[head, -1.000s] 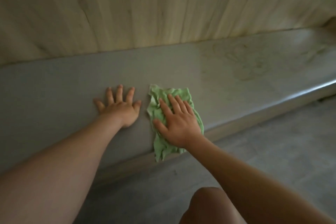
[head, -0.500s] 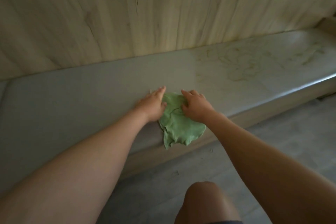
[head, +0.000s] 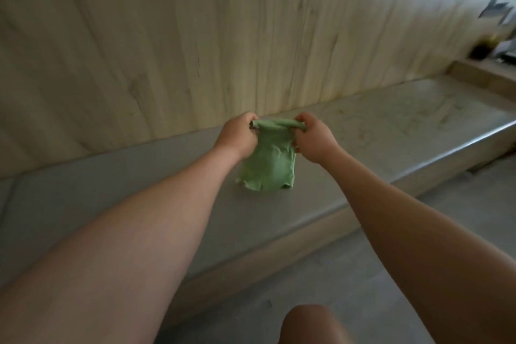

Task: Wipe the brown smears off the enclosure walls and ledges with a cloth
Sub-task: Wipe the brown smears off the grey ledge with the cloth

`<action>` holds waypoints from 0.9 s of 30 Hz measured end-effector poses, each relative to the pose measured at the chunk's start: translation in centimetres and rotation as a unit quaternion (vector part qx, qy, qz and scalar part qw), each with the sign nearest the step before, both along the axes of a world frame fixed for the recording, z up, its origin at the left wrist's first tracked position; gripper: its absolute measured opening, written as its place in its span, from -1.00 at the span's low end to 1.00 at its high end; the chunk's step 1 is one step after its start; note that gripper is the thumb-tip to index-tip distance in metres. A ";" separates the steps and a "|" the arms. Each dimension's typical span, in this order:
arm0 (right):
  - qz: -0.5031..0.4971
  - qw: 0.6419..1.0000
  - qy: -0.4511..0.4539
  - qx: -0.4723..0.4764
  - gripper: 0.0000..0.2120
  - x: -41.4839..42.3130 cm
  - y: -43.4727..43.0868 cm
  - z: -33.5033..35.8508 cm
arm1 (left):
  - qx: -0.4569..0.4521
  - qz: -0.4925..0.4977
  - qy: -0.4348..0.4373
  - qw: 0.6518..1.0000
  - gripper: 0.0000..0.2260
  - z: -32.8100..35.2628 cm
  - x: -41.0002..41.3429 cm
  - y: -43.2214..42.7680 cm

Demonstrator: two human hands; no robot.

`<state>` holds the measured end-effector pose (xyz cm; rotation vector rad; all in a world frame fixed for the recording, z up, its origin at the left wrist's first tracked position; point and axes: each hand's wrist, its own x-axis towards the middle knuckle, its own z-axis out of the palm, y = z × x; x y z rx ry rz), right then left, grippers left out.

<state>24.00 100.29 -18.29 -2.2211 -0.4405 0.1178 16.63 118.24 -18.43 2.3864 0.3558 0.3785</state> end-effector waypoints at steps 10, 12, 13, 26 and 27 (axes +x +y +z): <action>0.083 0.983 -0.013 -0.165 -0.84 -1.6 -6.6 -5.8 | 0.065 -0.196 0.144 0.968 -0.69 -5.2 -2.6 -2.8; 0.116 0.951 -0.025 -0.284 -0.79 -2.2 -8.5 -7.9 | 0.085 -0.255 0.246 0.931 -0.71 -7.4 -3.8 -3.3; 0.105 0.949 -0.043 -0.295 -0.75 -2.4 -8.9 -8.6 | 0.083 -0.246 0.249 0.933 -0.68 -8.1 -4.2 -3.1; 0.152 0.927 -0.135 -0.316 -0.38 -2.1 -1.5 -16.9 | 0.163 0.018 0.183 0.969 -0.67 -12.3 0.9 -1.9; 0.148 0.926 -0.136 -0.320 -0.38 -1.1 -2.7 -17.0 | 0.176 0.022 0.196 0.965 -0.63 -12.4 1.7 -2.1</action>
